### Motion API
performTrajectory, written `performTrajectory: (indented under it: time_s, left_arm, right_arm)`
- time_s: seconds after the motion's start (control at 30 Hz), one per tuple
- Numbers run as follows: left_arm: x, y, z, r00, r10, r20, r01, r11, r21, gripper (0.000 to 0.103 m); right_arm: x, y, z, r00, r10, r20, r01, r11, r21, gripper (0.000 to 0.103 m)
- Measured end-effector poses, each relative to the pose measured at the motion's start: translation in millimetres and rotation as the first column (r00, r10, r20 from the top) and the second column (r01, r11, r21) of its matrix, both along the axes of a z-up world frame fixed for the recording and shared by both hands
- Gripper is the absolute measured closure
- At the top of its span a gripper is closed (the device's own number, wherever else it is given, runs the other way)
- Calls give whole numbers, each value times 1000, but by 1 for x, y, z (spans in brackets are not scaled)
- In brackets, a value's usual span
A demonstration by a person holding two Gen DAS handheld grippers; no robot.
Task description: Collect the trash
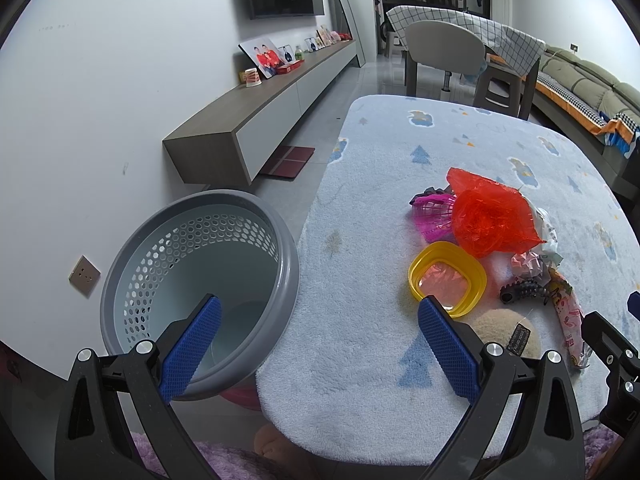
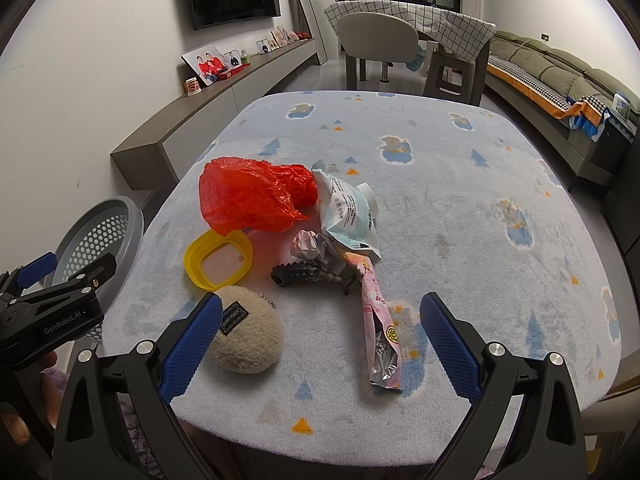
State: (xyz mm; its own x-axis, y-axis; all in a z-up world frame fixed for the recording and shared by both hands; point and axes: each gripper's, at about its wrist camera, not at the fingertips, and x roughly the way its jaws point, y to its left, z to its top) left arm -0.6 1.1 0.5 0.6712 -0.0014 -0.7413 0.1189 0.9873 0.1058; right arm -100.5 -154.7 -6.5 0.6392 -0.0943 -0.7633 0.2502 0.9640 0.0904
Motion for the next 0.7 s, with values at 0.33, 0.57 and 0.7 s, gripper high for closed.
performTrajectory:
  time_s: [0.33, 0.57, 0.7]
  left_arm:
    - [0, 0, 0, 1000, 1, 1, -1, 1000, 1, 6]
    - [0, 0, 0, 1000, 1, 1, -1, 1000, 1, 6]
    - [0, 0, 0, 1000, 0, 1, 0, 1000, 1, 6]
  right_arm:
    - [0, 0, 0, 1000, 0, 1, 0, 1000, 1, 8]
    - [0, 0, 0, 1000, 1, 1, -1, 1000, 1, 8]
    - [0, 1, 0, 1000, 1, 1, -1, 1000, 0, 8]
